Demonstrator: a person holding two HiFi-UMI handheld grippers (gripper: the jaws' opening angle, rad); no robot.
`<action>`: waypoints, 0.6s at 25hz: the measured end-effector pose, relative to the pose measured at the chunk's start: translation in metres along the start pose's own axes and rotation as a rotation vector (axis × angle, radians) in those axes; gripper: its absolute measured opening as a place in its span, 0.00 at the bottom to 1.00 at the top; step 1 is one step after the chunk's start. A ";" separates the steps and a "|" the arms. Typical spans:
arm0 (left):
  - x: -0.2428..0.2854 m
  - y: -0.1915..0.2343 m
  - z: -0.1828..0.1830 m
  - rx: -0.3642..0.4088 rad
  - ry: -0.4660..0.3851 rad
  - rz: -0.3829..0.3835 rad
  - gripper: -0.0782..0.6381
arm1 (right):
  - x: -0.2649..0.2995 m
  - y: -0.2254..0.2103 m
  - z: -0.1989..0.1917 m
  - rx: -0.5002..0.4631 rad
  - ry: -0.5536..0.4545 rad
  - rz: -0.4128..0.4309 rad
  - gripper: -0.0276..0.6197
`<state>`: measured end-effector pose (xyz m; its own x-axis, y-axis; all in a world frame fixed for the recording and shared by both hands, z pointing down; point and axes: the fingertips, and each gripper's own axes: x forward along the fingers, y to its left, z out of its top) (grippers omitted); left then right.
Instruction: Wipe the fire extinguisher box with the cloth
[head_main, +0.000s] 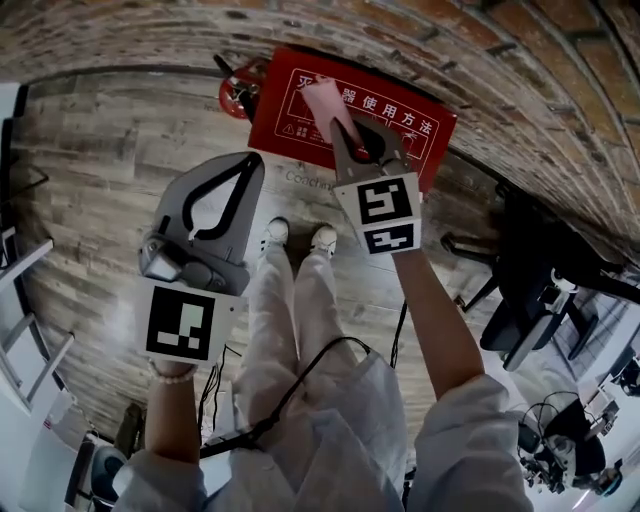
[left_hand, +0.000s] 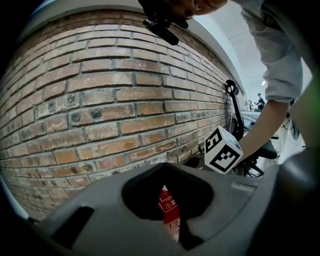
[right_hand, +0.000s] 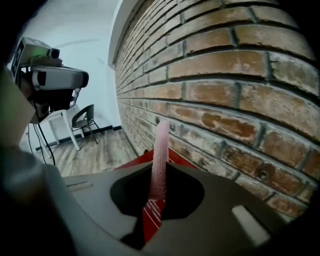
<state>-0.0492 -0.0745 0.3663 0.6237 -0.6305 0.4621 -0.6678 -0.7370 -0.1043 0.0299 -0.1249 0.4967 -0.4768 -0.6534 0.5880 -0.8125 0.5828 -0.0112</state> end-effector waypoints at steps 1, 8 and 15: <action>-0.002 0.003 -0.002 -0.007 0.002 0.007 0.10 | 0.007 0.011 0.004 -0.003 -0.001 0.023 0.07; -0.014 0.021 -0.017 -0.036 0.014 0.041 0.10 | 0.050 0.068 0.022 -0.002 -0.010 0.124 0.07; -0.020 0.028 -0.027 -0.055 0.029 0.059 0.10 | 0.083 0.084 0.005 -0.038 0.059 0.110 0.07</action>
<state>-0.0916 -0.0759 0.3775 0.5710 -0.6648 0.4817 -0.7249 -0.6837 -0.0845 -0.0798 -0.1324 0.5402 -0.5409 -0.5555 0.6316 -0.7425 0.6681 -0.0482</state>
